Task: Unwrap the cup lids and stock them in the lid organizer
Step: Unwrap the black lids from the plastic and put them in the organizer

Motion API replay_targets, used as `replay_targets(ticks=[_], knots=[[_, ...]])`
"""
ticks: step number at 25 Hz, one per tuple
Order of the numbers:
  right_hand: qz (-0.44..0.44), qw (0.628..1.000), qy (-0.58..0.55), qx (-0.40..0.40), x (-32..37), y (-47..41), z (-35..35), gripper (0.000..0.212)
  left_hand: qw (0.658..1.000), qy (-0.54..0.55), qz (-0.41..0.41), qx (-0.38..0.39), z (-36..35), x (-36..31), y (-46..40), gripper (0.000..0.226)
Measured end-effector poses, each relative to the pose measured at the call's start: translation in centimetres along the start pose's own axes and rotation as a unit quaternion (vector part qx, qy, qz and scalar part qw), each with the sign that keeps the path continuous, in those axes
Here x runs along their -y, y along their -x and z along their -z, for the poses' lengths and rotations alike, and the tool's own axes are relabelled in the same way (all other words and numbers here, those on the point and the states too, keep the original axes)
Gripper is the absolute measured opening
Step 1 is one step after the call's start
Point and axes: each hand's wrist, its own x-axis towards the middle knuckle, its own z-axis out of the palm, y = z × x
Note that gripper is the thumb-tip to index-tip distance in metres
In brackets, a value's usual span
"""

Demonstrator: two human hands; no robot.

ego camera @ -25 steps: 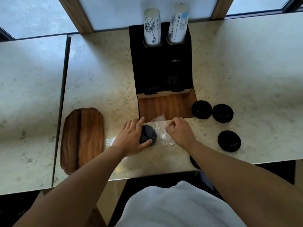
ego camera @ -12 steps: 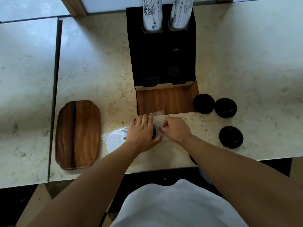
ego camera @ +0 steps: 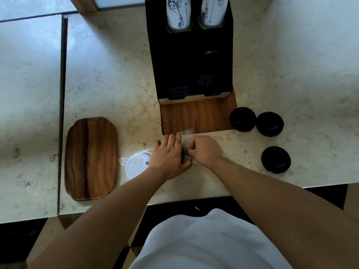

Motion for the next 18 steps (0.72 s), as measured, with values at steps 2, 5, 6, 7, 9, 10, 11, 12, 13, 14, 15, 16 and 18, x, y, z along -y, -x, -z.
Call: replay_targets(ticks=[2,5,6,7,9,10,11,12,13,14,15,16,18], knots=[[-0.010,1.000,-0.006,0.005,0.3,-0.2,-0.1,0.015,1.000,0.002,0.000,0.002,0.0,0.0,0.0,0.093],[-0.028,0.999,-0.022,0.007,0.6,-0.3,-0.2,0.016,1.000,0.006,0.000,0.002,-0.1,0.0,0.0,0.093],[-0.034,0.999,-0.030,0.009,0.7,-0.4,-0.2,0.016,1.000,0.006,0.000,0.003,-0.1,0.0,0.0,0.094],[-0.040,0.998,-0.038,0.010,0.7,-0.4,-0.2,0.017,1.000,0.005,-0.001,0.003,-0.1,0.0,0.0,0.094],[-0.055,0.997,-0.059,0.007,0.6,-0.4,-0.1,0.020,1.000,0.004,-0.003,0.002,-0.2,0.1,-0.1,0.095],[-0.065,0.995,-0.071,0.003,0.5,-0.4,0.0,0.022,1.000,0.004,-0.003,0.001,-0.2,0.1,0.0,0.096],[-0.075,0.994,-0.083,-0.003,0.5,-0.4,0.2,0.025,1.000,0.004,-0.004,-0.001,-0.2,0.1,0.0,0.095],[-0.085,0.992,-0.096,-0.008,0.4,-0.4,0.3,0.026,1.000,0.006,-0.005,-0.002,-0.3,0.0,0.0,0.095],[-0.095,0.989,-0.109,-0.011,0.4,-0.4,0.4,0.025,1.000,0.007,-0.005,-0.003,-0.3,0.1,0.0,0.095],[-0.103,0.987,-0.122,-0.014,0.3,-0.4,0.6,0.022,1.000,0.007,-0.007,-0.004,-0.3,0.1,0.0,0.094],[-0.111,0.985,-0.133,-0.015,0.1,-0.4,0.7,0.019,1.000,0.007,-0.007,-0.006,-0.3,0.1,0.0,0.094],[-0.117,0.983,-0.140,-0.016,-0.1,-0.5,0.9,0.016,1.000,0.006,-0.007,-0.006,-0.3,0.1,0.0,0.095],[-0.132,0.980,-0.149,-0.015,-0.6,-0.5,1.2,0.014,1.000,0.005,-0.005,-0.007,-0.3,0.1,0.0,0.095]])
